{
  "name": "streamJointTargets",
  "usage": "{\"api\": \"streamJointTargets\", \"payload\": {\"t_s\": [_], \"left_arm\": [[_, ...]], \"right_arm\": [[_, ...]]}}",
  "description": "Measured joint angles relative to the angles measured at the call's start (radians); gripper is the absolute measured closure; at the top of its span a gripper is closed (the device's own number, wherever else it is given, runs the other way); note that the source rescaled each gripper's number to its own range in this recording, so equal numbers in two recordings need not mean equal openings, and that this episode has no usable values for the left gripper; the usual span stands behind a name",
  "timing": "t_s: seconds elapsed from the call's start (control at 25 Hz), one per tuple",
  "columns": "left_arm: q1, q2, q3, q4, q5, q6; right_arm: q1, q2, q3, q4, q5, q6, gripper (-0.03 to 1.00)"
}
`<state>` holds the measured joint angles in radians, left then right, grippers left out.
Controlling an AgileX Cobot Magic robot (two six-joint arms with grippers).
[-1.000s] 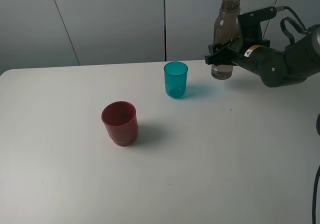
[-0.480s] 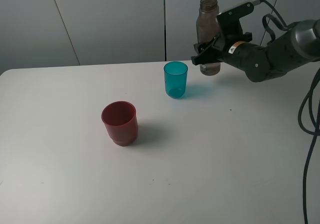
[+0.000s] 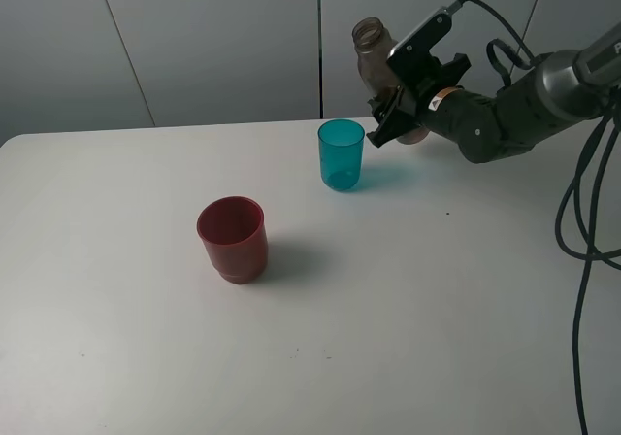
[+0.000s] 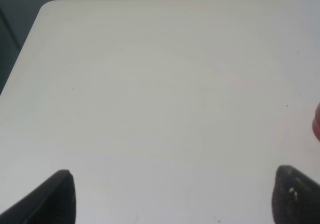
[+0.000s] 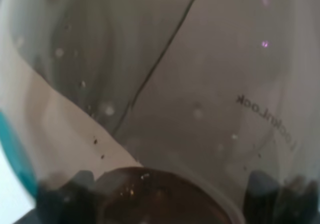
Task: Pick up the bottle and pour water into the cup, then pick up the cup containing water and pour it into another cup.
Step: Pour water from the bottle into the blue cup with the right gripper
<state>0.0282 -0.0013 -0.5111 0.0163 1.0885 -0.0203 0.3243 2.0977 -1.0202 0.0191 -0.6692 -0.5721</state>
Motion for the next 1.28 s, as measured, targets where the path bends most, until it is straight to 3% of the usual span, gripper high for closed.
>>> {"api": "streamJointTargets", "payload": {"t_s": [0.2, 0.64, 1.28], "left_arm": [[0.0, 0.0, 0.0, 0.0, 0.0, 0.0], [0.0, 0.0, 0.0, 0.0, 0.0, 0.0], [0.0, 0.0, 0.0, 0.0, 0.0, 0.0]], "right_arm": [[0.0, 0.0, 0.0, 0.07, -0.005, -0.173, 0.94], [0.0, 0.0, 0.0, 0.101, -0.005, -0.502, 0.94], [0.0, 0.0, 0.0, 0.158, -0.005, -0.84, 0.94]]}}
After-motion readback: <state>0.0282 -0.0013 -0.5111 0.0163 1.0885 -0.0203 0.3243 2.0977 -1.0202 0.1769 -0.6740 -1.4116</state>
